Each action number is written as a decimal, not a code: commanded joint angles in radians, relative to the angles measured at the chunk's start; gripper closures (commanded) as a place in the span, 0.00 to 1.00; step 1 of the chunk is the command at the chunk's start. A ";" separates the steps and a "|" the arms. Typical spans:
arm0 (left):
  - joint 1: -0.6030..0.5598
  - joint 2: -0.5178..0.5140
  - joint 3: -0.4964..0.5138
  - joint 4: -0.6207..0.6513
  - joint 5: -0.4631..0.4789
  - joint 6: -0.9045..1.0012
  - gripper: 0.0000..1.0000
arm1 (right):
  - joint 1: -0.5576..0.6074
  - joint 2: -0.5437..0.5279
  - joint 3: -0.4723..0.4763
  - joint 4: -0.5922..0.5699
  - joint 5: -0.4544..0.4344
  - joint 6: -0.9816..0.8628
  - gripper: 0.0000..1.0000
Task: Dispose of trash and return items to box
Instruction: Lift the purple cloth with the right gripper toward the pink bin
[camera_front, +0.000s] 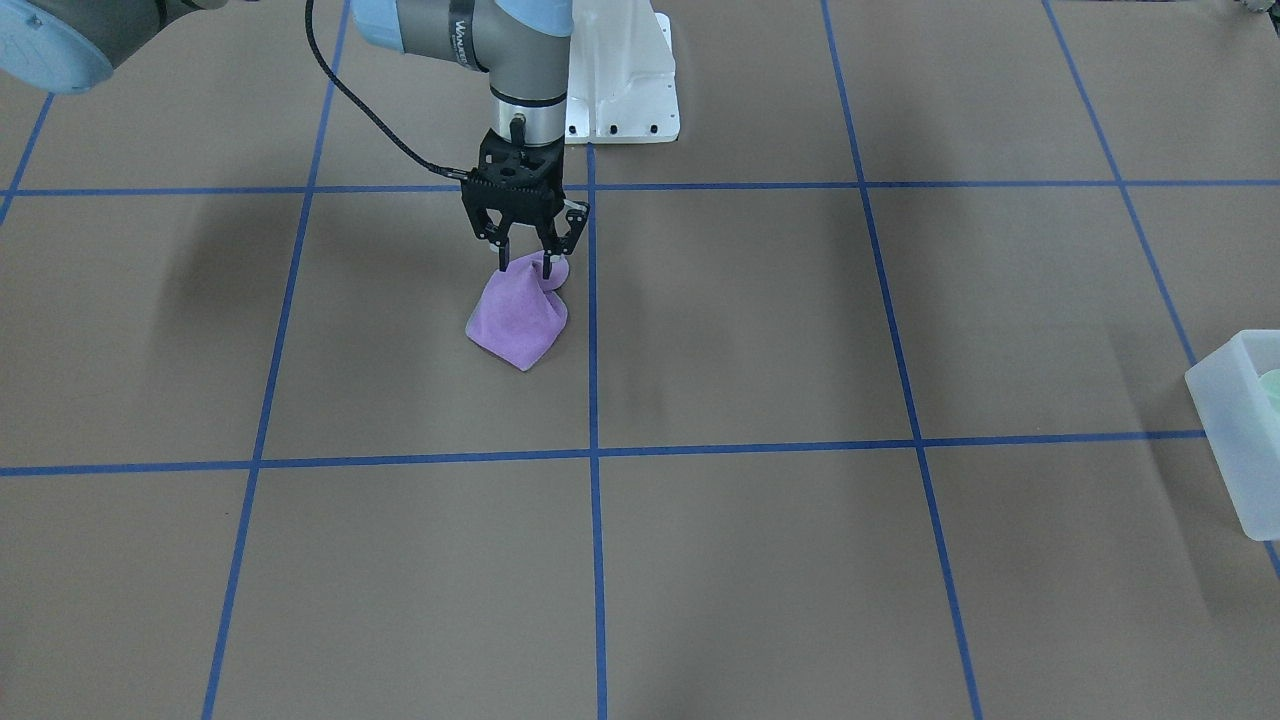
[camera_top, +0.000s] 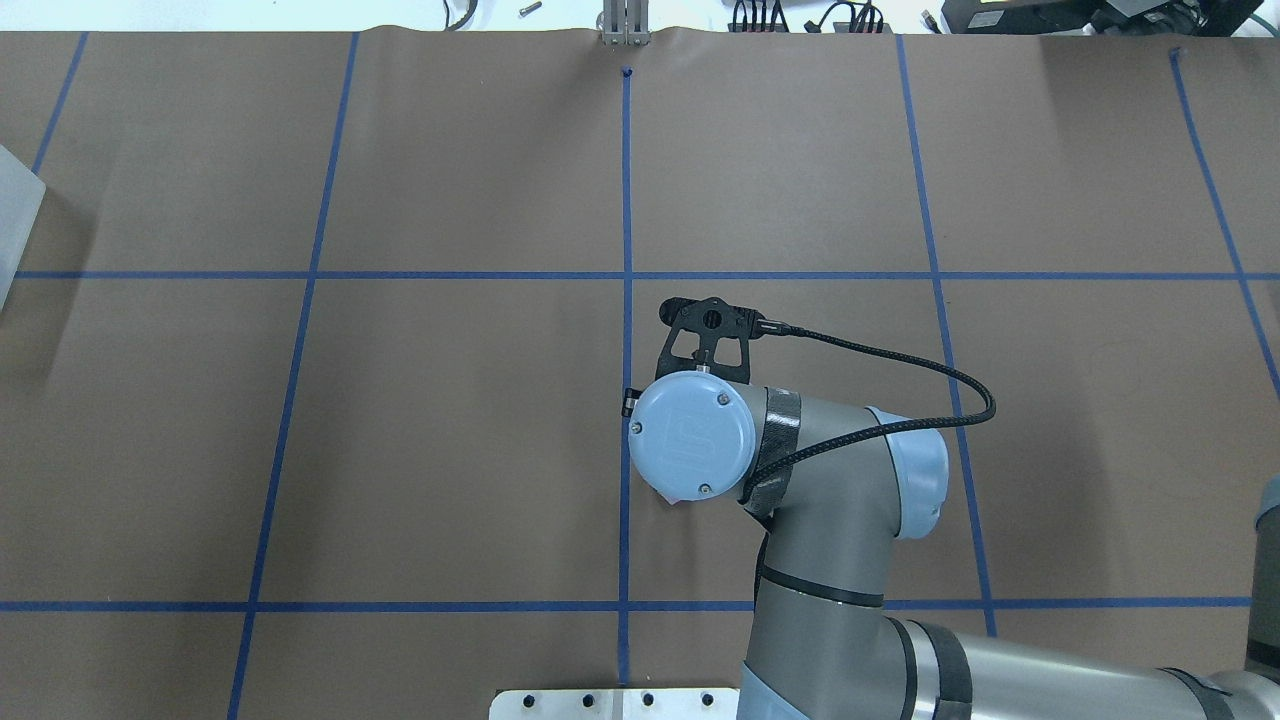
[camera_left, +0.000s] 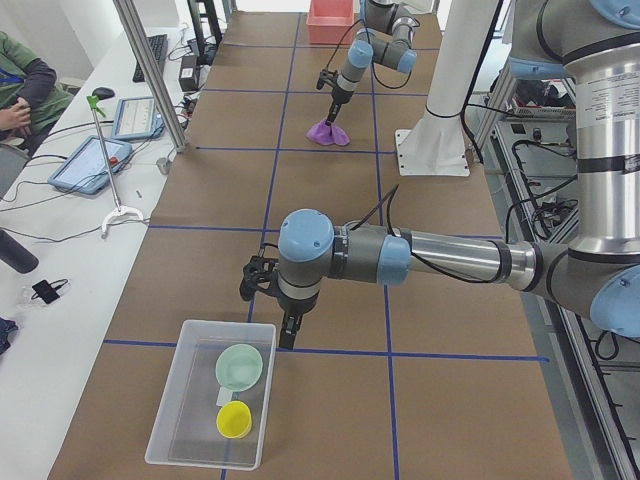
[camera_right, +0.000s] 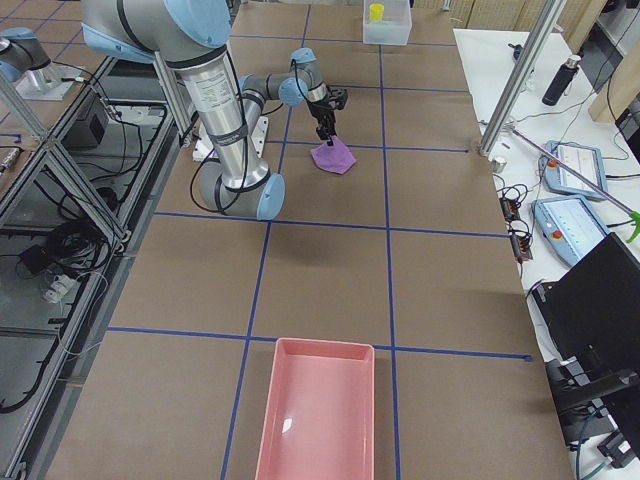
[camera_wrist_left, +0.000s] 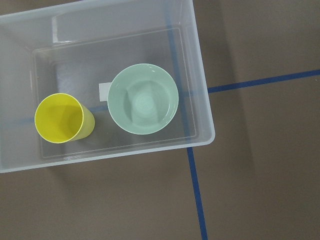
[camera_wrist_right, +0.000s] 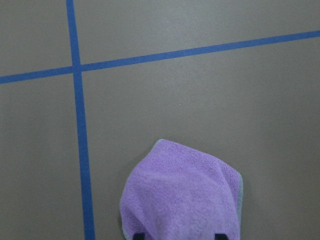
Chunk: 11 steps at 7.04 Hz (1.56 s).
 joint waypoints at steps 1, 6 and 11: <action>0.000 0.001 0.029 -0.050 -0.001 -0.001 0.02 | -0.001 0.000 0.006 0.000 -0.013 -0.002 1.00; -0.001 0.099 0.060 -0.081 -0.065 -0.016 0.02 | 0.224 -0.084 0.153 -0.015 0.156 -0.253 1.00; -0.001 0.150 0.052 -0.089 -0.075 -0.008 0.02 | 0.886 -0.450 0.196 -0.003 0.697 -1.187 1.00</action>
